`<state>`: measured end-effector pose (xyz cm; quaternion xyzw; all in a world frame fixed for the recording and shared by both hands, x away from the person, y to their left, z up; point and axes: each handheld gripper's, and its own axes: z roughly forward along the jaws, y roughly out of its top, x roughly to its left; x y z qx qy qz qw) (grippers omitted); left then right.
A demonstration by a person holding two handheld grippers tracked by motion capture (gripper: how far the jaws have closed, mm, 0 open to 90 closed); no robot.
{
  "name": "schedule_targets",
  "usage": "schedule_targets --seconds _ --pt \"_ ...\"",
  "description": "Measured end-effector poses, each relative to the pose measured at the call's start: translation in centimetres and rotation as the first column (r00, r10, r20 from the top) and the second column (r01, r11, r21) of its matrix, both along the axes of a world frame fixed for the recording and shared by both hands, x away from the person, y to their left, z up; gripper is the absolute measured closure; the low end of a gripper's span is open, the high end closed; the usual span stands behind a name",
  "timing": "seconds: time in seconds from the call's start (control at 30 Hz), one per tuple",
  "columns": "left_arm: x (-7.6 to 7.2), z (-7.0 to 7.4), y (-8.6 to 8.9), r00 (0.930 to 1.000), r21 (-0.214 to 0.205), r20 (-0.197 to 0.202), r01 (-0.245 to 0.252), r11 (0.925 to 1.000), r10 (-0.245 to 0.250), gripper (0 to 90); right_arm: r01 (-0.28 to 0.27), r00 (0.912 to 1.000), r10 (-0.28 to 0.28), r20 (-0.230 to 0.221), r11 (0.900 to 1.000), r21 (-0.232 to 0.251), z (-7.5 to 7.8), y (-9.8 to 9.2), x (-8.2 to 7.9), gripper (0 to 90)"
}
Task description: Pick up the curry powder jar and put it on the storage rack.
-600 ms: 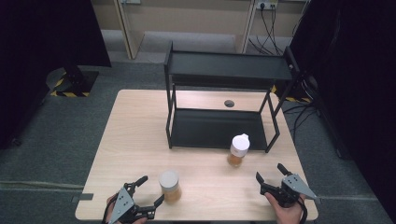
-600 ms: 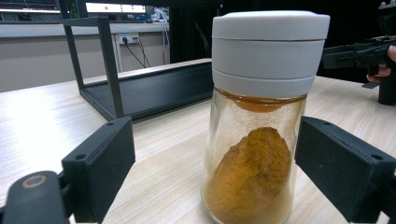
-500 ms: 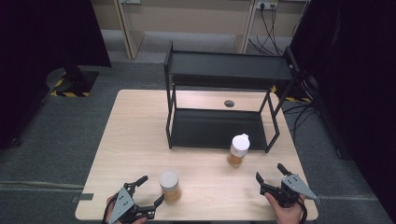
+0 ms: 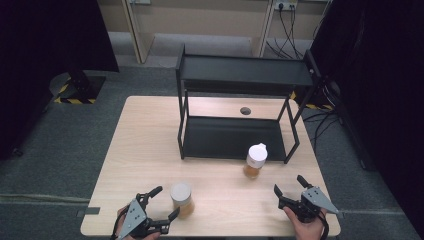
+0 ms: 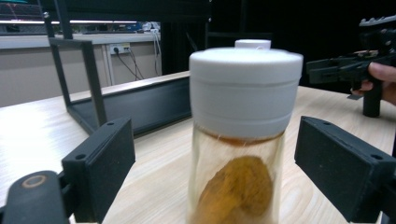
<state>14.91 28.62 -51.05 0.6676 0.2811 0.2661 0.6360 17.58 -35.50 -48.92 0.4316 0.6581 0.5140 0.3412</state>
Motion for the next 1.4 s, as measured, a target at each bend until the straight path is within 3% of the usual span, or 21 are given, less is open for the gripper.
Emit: schedule_targets --seconds 0.63,1.13,1.4 --pt "1.9 0.9 -1.6 0.9985 -0.003 -0.006 0.054 0.9985 -0.054 18.4 -0.001 1.0000 0.001 -0.003 1.0000 -0.005 0.1 0.1 0.0 5.7" --pt "2.2 0.9 -2.3 0.9990 0.000 0.009 0.044 0.9990 -0.044 33.0 -0.002 1.0000 0.002 -0.005 1.0000 -0.004 0.1 0.0 0.1 5.7" --pt "2.0 1.3 -2.8 0.9996 0.011 0.001 0.027 0.9996 -0.027 33.4 -0.002 1.0000 0.002 -0.004 1.0000 0.003 0.0 -0.1 0.1 5.7"
